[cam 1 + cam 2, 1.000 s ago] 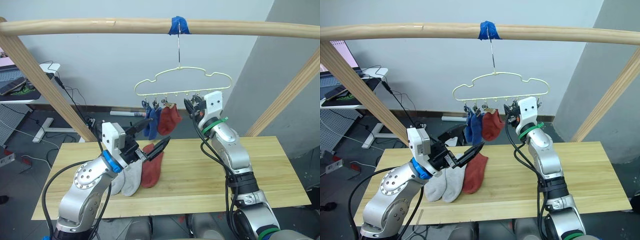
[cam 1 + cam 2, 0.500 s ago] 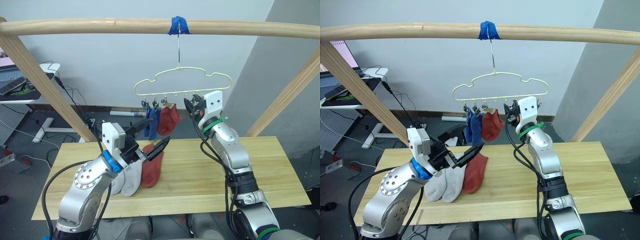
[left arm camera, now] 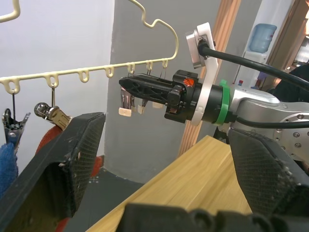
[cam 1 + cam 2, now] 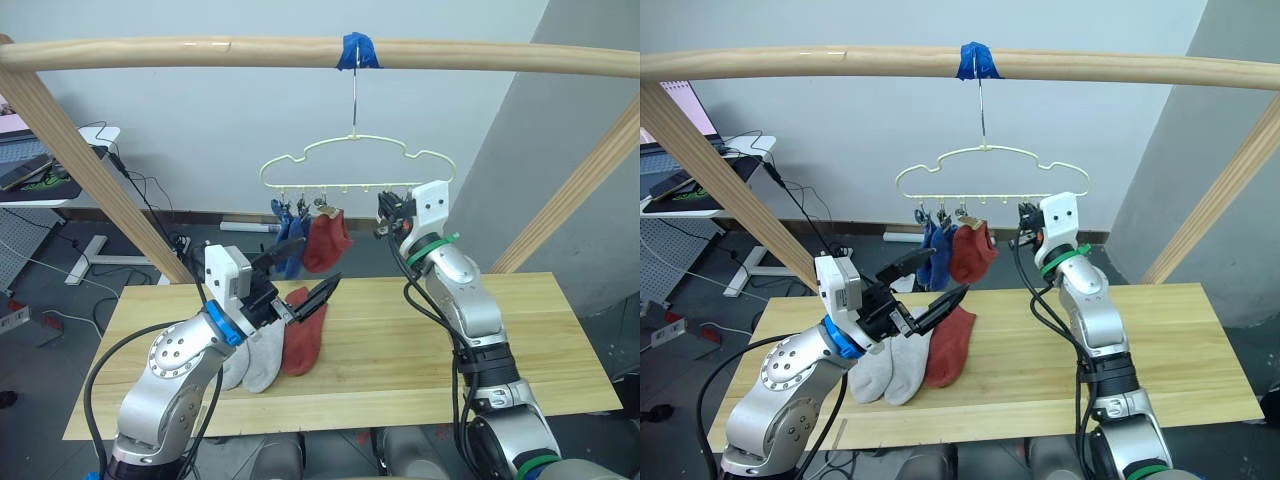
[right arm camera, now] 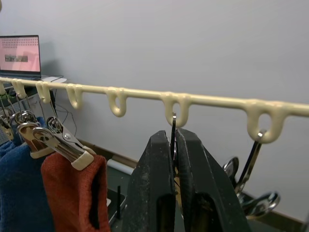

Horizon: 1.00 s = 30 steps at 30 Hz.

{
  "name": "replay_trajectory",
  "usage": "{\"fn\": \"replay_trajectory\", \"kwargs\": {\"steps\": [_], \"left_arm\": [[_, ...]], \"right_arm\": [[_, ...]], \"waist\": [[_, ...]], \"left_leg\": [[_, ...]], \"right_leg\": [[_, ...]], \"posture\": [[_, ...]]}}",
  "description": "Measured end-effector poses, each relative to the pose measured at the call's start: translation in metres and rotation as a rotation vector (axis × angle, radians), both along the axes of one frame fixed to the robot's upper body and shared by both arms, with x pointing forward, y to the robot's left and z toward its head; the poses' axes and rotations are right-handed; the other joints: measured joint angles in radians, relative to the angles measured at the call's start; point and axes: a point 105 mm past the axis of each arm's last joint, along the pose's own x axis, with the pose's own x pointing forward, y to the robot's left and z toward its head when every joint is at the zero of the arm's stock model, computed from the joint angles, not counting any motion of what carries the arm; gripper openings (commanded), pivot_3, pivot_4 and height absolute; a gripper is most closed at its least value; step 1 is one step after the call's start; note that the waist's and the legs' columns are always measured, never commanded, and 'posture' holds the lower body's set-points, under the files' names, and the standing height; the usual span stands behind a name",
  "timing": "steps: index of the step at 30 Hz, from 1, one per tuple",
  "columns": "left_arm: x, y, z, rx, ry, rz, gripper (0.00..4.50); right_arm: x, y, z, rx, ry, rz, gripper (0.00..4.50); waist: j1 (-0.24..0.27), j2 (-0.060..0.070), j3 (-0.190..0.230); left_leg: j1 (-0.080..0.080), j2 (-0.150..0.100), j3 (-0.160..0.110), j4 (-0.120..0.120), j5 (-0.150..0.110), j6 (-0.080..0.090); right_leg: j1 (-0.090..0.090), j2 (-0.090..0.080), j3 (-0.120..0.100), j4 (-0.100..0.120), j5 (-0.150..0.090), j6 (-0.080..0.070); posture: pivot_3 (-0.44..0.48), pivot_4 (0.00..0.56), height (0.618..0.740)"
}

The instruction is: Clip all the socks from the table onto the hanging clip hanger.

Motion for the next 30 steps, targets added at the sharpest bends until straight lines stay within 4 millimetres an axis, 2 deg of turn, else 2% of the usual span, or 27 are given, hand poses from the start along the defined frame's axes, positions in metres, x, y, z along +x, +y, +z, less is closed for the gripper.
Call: {"fn": "replay_trajectory", "kwargs": {"steps": [2,4,5,7,10,14,16,21,25,30], "left_arm": [[0.0,-0.001,-0.005,0.053,-0.001,0.003,4.5],[0.005,0.002,-0.021,0.154,0.034,0.028,4.5],[0.01,0.006,-0.035,0.197,0.083,0.056,4.5],[0.018,0.015,-0.076,0.307,0.234,0.095,4.5],[0.028,0.014,-0.106,0.406,0.337,0.082,4.5],[0.055,0.015,-0.114,0.53,0.296,0.107,4.5],[0.064,0.018,-0.125,0.602,0.297,0.103,4.5],[0.069,0.021,-0.158,0.698,0.366,0.081,4.5],[0.072,0.027,-0.169,0.742,0.412,0.072,4.5],[0.066,0.029,-0.185,0.753,0.47,0.032,4.5]], "right_arm": [[-0.002,0.0,0.002,0.006,0.018,0.036,0.03],[-0.007,0.001,0.003,0.014,0.057,0.106,0.03],[-0.01,-0.001,0.004,0.001,0.071,0.14,0.03],[-0.015,-0.007,0.007,-0.029,0.104,0.195,0.03],[-0.017,-0.01,0.014,-0.008,0.132,0.212,0.03],[-0.017,-0.01,0.018,-0.004,0.146,0.226,0.03],[-0.017,-0.013,0.018,-0.009,0.147,0.218,0.03],[-0.017,-0.013,0.021,-0.003,0.143,0.219,0.03],[-0.017,-0.012,0.021,-0.001,0.143,0.22,0.03],[-0.017,-0.014,0.022,-0.001,0.141,0.212,0.03]], "waist": [[0.0,0.0,0.0],[-0.001,0.002,0.001],[-0.001,0.003,0.002],[-0.002,0.003,0.002],[-0.002,0.003,0.003],[-0.004,0.003,0.003],[-0.007,0.004,0.003],[-0.009,0.004,0.003],[-0.011,0.004,0.003],[-0.022,0.004,0.003]], "left_leg": [[0.0,0.0,0.0,0.0,0.0,0.0],[0.0,0.0,0.0,0.0,0.0,0.0],[0.0,0.0,0.0,0.0,0.0,0.0],[0.0,0.0,0.0,0.0,0.0,0.0],[-0.001,0.0,-0.001,0.0,0.0,0.0],[-0.001,0.0,0.0,0.0,0.0,0.0],[-0.001,0.0,0.0,-0.001,0.0,0.0],[-0.003,0.0,0.0,-0.001,0.0,0.0],[-0.003,0.0,0.0,0.0,0.0,0.0],[-0.003,0.0,0.0,0.0,0.0,0.0]], "right_leg": [[0.0,0.0,0.0,0.0,0.0,0.0],[0.0,0.0,0.0,0.0,0.0,0.0],[0.0,0.0,0.0,0.0,0.0,0.0],[0.0,0.0,0.0,0.0,-0.001,-0.001],[-0.001,0.001,-0.001,0.0,-0.001,0.0],[-0.001,0.001,-0.001,0.0,0.0,0.0],[-0.001,0.001,0.0,0.0,0.0,0.0],[-0.003,0.001,-0.001,0.0,0.0,-0.001],[-0.003,0.0,0.0,0.0,0.0,0.0],[-0.003,0.0,0.0,0.0,0.0,0.0]], "posture": [[-0.041,0.158,0.74],[-0.046,0.159,0.74],[-0.046,0.159,0.74],[-0.059,0.158,0.74],[-0.073,0.155,0.74],[-0.09,0.152,0.74],[-0.094,0.152,0.74],[-0.111,0.149,0.74],[-0.13,0.145,0.74],[-0.14,0.137,0.74]]}}
